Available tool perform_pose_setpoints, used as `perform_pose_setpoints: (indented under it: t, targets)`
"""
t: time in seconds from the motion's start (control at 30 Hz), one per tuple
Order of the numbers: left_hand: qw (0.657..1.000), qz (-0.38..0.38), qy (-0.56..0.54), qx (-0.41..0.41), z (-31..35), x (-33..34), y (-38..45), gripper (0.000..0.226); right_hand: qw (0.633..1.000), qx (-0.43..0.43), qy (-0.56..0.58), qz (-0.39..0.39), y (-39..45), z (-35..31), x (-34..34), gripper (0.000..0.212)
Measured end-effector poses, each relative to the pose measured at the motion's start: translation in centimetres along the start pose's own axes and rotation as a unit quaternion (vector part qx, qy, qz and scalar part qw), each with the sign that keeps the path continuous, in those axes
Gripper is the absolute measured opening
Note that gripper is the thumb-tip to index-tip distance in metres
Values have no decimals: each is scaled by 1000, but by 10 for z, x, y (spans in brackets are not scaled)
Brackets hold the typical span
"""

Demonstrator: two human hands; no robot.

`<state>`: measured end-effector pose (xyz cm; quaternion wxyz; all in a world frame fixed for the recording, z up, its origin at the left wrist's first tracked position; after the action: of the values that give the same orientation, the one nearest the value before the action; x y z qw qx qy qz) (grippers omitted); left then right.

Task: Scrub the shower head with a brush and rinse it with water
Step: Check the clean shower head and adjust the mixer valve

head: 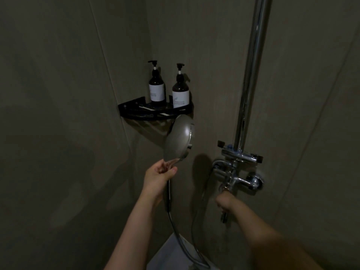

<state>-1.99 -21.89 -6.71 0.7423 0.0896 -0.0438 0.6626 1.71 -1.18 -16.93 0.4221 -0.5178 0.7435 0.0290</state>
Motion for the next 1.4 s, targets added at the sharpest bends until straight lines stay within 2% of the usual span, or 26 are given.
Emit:
perform_pose_setpoints:
  t: [0.03, 0.1, 0.13, 0.17, 0.2, 0.4, 0.5, 0.53, 0.6, 0.73, 0.97, 1.1, 1.23, 1.33, 1.4]
  targets:
    - [1000, -2, -2, 0, -1, 3, 0, 24, 999, -10, 27, -23, -6, -5, -2, 23]
    - [1000, -11, -11, 6, 1, 15, -3, 24, 987, -55, 95, -118, -25, -24, -5, 7]
    - [1000, -16, -19, 10, 3, 22, -4, 27, 971, -90, 145, -166, -27, -32, -6, 25]
    - [999, -16, -26, 11, 6, 29, -4, 30, 953, -116, 187, -209, -38, -45, -8, 32]
    - [999, -15, -34, 6, 7, 36, -4, 31, 940, -147, 218, -217, -46, -58, -10, 30]
    - [998, -43, -45, -21, 13, 58, -6, 25, 927, -273, 240, -94, -58, -83, -19, 25]
    - [999, -36, 1, -18, 10, 66, -8, 22, 931, -260, 256, -10, -59, -74, -25, 31]
    - [999, -32, 25, -8, 10, 71, -7, 20, 929, -255, 267, 12, -56, -70, -27, 27]
    - [995, -52, 85, 21, 9, 81, -5, 18, 927, -237, 287, 54, -55, -61, -37, 19]
    - [981, -91, 157, 68, 8, 109, 0, 19, 908, -200, 340, 138, -48, -44, -67, 23]
    - [980, -120, 161, -14, -18, 161, 6, 16, 844, -157, 433, 275, -38, -26, -147, 26]
    - [975, -145, 163, -40, -25, 185, 9, 17, 824, -138, 441, 327, -30, -19, -178, 30]
    - [964, -173, 193, -66, -39, 198, 6, 19, 797, -142, 460, 364, -27, -27, -198, 40]
    - [946, -202, 230, -106, -60, 208, 2, 11, 790, -151, 459, 377, -27, -37, -204, 42]
    - [945, -216, 214, -120, -70, 215, -3, 17, 791, -162, 451, 380, -28, -44, -207, 41]
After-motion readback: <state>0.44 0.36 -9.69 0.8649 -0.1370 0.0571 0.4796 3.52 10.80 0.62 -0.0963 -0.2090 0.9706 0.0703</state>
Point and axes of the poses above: each hand's wrist, its own y-axis towards the middle knuckle, its own x-axis out of the palm, z = x × y, the point moved 1 cm from there along y, towards the middle knuckle, and after that the axes turned 8 degrees about z, right-handed, at the moved point
